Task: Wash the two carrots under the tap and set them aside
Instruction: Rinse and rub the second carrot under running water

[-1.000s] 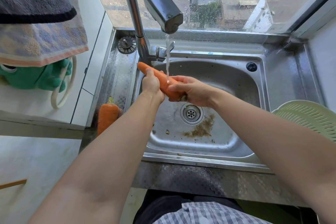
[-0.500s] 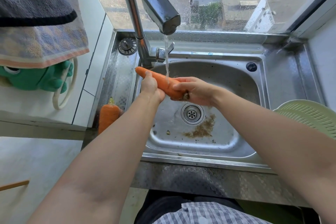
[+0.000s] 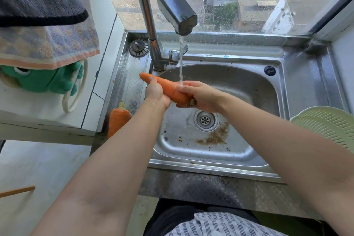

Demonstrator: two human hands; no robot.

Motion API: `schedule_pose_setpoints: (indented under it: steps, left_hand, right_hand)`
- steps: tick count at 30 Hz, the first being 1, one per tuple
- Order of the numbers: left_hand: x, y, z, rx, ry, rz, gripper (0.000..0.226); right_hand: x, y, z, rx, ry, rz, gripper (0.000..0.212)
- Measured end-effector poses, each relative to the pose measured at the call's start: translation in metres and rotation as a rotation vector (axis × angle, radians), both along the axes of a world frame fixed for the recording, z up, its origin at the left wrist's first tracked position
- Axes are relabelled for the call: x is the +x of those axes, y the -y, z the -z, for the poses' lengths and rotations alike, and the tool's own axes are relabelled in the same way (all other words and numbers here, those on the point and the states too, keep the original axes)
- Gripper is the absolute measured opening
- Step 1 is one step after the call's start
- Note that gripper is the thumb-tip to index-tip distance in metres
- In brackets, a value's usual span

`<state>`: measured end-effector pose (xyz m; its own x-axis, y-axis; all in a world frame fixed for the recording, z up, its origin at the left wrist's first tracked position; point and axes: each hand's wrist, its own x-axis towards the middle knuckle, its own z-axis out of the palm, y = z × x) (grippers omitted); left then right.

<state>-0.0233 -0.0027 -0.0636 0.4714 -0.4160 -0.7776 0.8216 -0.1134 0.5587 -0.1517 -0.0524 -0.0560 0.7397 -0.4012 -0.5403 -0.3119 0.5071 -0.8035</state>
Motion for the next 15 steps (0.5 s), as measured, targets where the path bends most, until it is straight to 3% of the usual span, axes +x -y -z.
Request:
schedule_pose_setpoints:
  steps: [2,7,11,13,15]
  left_hand:
    - [0.005,-0.002,0.002,-0.004,-0.011,-0.022,0.063]
    - [0.0,-0.001,-0.002,0.009,-0.012,0.009,0.065]
    - [0.0,-0.002,-0.005,-0.046,0.043,0.022,0.055]
    - [-0.009,0.0,-0.008,-0.081,0.067,0.059,0.051]
    - [-0.018,0.001,-0.009,-0.084,0.064,0.095,0.045]
  right_hand:
    - [-0.011,0.005,0.001,0.157,0.124,-0.062,0.045]
    - [0.012,-0.01,0.0,-0.183,-0.109,0.083,0.033]
    - [-0.009,0.0,-0.002,0.152,0.089,-0.05,0.038]
    - [0.0,-0.002,0.0,0.016,-0.044,-0.037,0.034]
    - [0.01,-0.008,0.0,-0.07,-0.172,0.042,0.05]
